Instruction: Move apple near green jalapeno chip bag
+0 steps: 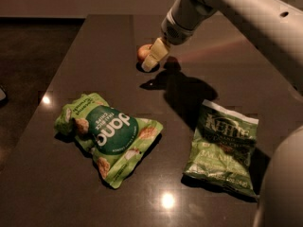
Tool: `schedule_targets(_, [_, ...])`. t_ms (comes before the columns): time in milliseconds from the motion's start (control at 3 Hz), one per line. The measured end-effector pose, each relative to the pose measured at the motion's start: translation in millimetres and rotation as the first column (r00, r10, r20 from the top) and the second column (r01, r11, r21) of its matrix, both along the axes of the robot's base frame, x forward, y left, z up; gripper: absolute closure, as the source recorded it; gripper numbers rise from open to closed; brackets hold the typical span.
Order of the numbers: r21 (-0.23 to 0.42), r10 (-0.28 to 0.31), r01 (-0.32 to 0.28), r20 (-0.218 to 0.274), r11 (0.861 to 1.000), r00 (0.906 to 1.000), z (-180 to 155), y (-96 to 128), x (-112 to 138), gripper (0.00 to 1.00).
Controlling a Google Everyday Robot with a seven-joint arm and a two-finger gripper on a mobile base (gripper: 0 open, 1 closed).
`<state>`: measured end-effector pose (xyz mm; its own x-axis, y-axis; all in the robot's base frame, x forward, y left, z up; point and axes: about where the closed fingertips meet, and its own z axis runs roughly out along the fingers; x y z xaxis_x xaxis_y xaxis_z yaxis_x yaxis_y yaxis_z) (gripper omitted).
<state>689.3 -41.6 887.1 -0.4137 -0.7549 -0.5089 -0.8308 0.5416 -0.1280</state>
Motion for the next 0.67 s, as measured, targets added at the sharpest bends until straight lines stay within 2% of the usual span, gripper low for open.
schedule_targets(667, [0.007, -0.003, 0.003, -0.011, 1.000, 0.9999, -19, 18, 22, 0.00])
